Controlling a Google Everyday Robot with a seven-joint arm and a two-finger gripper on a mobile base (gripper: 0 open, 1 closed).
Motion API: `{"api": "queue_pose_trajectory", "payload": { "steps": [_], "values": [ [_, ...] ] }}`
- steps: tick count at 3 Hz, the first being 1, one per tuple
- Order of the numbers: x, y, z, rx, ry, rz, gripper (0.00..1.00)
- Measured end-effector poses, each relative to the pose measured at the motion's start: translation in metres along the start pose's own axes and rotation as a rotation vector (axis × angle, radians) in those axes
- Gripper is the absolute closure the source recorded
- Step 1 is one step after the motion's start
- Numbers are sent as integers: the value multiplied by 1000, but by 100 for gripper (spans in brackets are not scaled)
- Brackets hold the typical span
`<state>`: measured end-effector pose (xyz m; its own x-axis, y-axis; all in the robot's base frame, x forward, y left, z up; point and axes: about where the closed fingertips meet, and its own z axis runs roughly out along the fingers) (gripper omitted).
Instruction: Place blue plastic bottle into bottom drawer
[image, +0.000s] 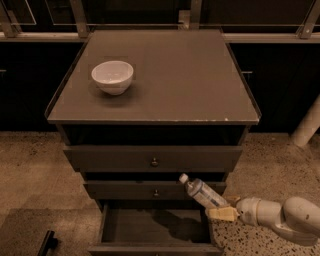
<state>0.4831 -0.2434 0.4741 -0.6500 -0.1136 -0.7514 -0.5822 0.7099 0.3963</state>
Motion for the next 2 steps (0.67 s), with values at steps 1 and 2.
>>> {"api": "queue_pose_trajectory", "payload": {
  "steps": [1, 2],
  "values": [
    [51, -24, 45, -39, 45, 106, 100],
    [88, -36, 82, -77, 105, 175, 100]
  ]
}}
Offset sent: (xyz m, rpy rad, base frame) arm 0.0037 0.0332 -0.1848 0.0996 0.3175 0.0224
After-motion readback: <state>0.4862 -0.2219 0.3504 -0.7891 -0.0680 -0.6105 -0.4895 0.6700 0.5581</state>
